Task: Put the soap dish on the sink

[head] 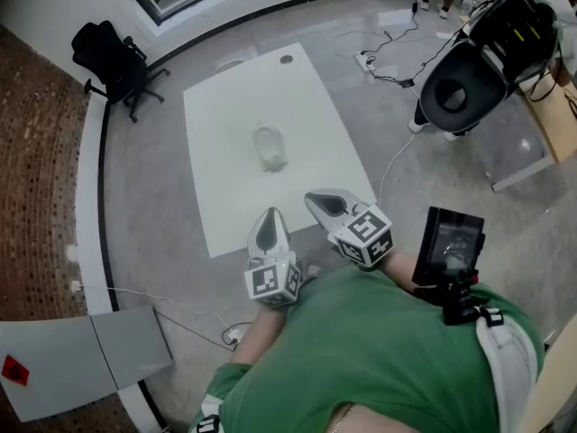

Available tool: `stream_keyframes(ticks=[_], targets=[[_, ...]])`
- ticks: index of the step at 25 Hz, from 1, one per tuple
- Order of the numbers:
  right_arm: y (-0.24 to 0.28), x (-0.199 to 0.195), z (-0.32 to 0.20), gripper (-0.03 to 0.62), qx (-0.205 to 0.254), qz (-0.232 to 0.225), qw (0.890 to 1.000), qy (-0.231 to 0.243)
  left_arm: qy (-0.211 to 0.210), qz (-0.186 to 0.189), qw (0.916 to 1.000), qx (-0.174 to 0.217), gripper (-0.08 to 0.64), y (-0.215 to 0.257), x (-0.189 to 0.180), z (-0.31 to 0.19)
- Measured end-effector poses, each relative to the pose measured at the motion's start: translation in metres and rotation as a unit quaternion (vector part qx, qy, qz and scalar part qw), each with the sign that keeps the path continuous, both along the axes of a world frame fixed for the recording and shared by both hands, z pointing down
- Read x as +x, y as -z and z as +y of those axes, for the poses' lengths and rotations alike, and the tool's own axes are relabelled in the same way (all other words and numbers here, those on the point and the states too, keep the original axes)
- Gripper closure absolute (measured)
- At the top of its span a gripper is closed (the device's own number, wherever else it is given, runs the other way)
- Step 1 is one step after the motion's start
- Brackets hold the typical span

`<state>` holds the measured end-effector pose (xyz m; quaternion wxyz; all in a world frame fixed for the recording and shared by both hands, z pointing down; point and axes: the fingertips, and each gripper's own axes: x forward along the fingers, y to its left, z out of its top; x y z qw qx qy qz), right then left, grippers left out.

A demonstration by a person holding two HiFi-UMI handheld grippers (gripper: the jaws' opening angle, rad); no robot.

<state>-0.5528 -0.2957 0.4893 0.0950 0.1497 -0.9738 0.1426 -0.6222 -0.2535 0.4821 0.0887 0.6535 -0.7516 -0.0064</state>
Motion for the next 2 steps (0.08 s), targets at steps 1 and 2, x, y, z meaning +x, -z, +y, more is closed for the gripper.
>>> stream_keyframes(ticks=[1, 2], targets=[[-0.0001, -0.0002, -0.0006, 0.589, 0.0, 0.001, 1.0, 0.0, 0.0, 0.001, 1.0, 0.0, 0.555, -0.0006, 0.0, -0.0007], [-0.0003, -0.0004, -0.0012, 0.589, 0.0, 0.001, 1.0, 0.0, -0.001, 0.001, 1.0, -0.001, 0.555, -0.0013, -0.0001, -0.0013]])
